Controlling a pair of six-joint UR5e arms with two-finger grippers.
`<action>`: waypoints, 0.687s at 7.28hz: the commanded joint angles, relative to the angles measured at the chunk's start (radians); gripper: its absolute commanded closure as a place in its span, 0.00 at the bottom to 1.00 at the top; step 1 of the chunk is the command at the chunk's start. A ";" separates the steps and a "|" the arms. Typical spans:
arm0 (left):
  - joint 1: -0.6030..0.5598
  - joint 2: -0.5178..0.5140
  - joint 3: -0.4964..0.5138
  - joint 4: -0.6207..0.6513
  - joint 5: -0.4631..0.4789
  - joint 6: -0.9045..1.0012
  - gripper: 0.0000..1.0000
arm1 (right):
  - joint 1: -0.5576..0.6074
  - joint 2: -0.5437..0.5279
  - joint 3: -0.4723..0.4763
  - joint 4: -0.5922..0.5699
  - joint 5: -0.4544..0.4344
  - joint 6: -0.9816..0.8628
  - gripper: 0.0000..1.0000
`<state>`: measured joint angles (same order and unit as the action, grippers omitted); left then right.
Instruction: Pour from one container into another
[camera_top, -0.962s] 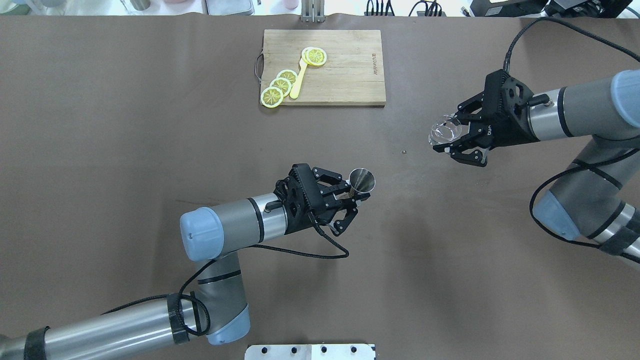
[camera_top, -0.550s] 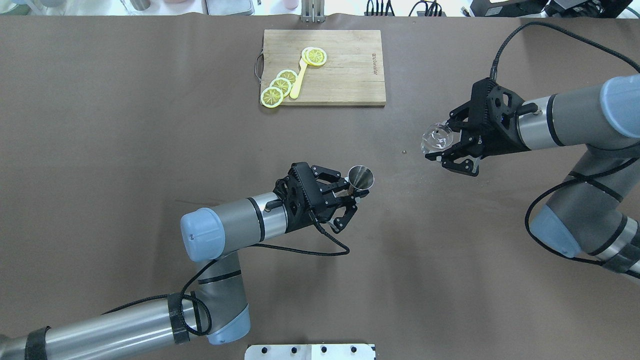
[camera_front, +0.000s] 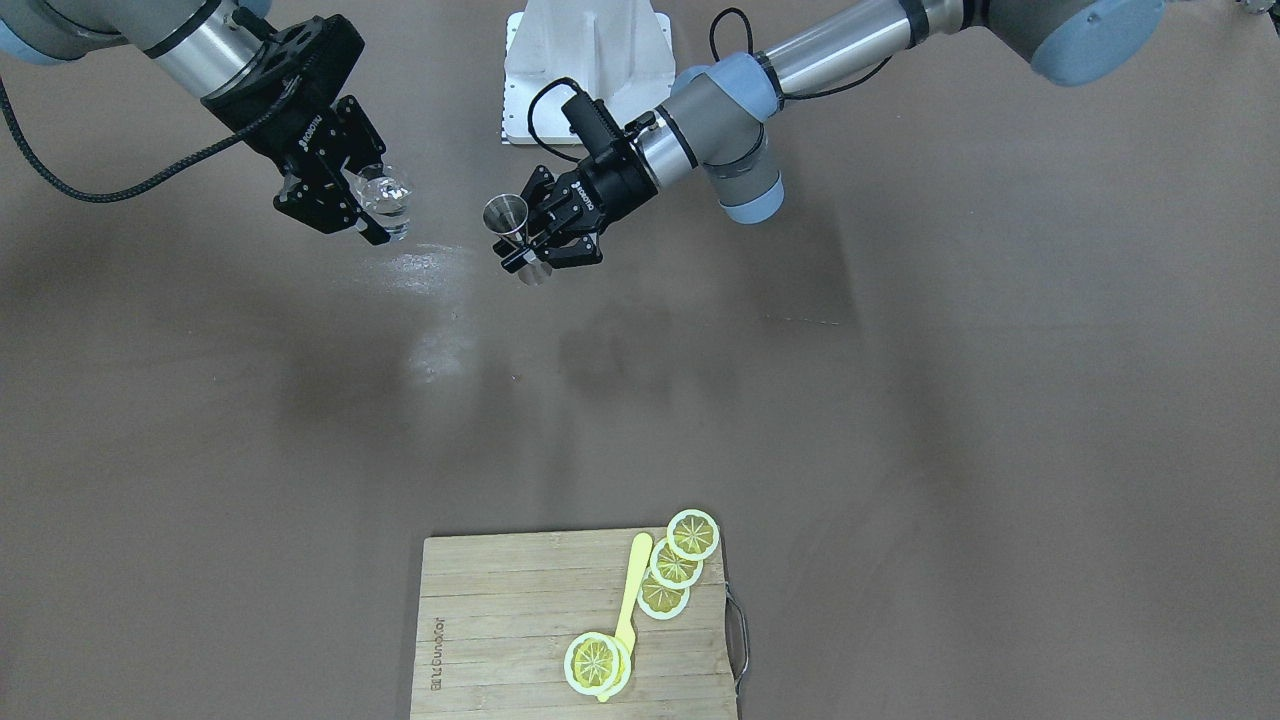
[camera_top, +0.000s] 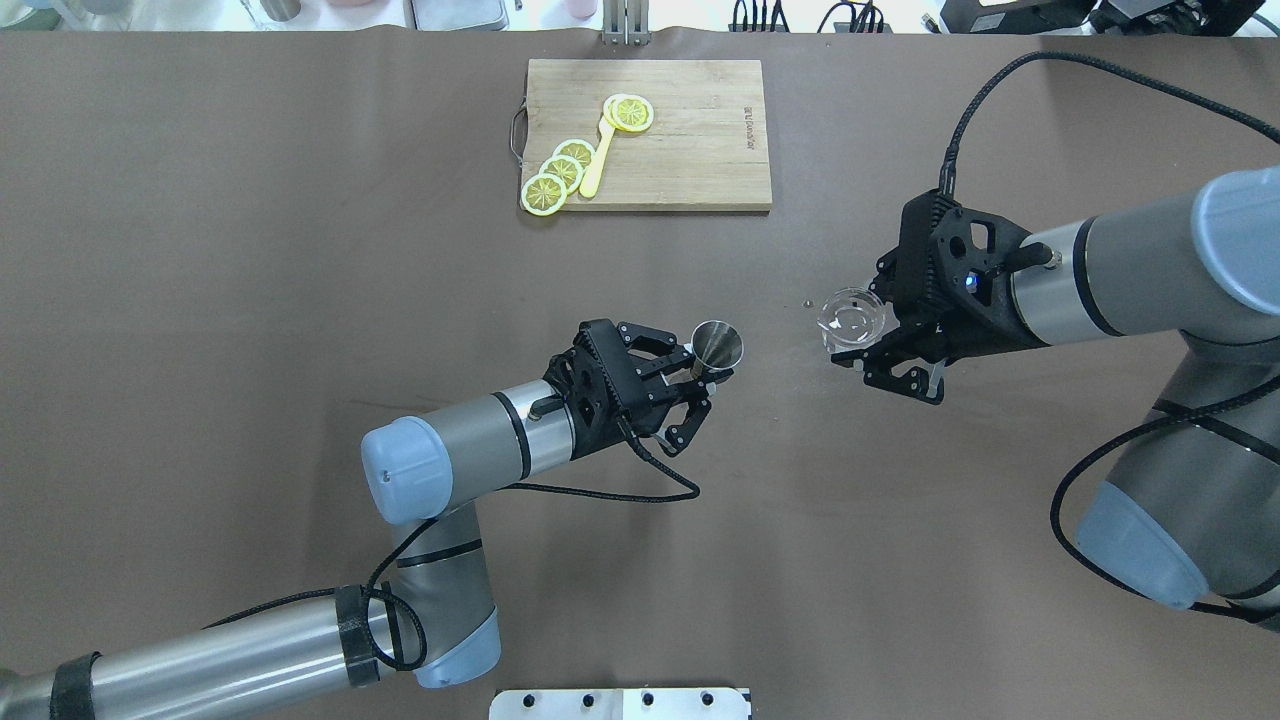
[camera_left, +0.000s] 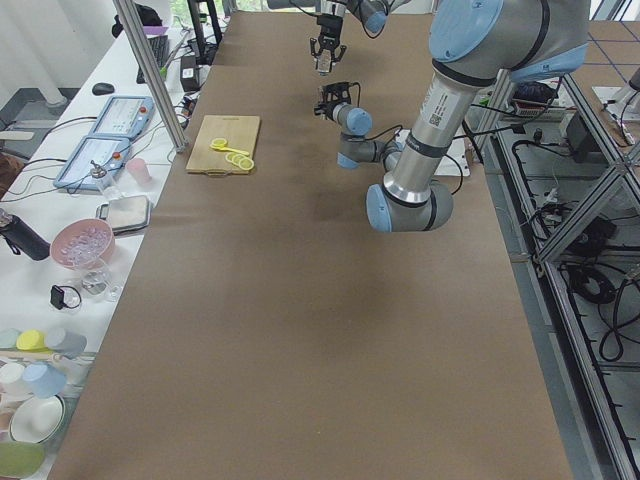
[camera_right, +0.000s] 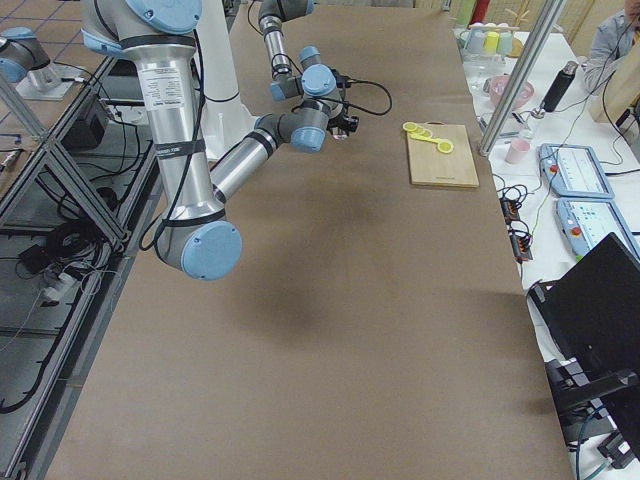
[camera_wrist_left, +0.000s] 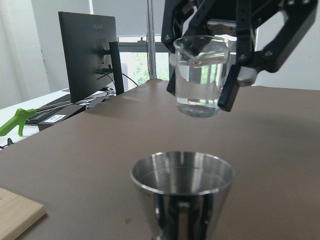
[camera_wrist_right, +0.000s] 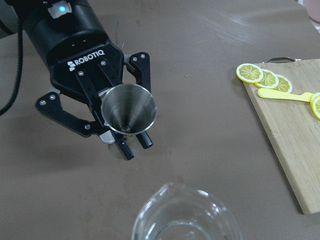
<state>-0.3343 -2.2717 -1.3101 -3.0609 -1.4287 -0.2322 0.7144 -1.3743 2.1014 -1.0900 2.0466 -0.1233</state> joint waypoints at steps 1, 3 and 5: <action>0.000 0.000 0.000 0.002 0.010 0.002 1.00 | -0.018 0.021 0.019 -0.101 -0.005 -0.009 1.00; 0.000 -0.002 0.000 0.004 0.011 0.002 1.00 | -0.023 0.059 0.012 -0.148 -0.003 -0.010 1.00; 0.001 -0.002 0.000 0.004 0.010 0.002 1.00 | -0.026 0.092 0.000 -0.171 -0.003 -0.010 1.00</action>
<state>-0.3342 -2.2725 -1.3101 -3.0574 -1.4186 -0.2301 0.6908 -1.3046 2.1090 -1.2419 2.0431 -0.1334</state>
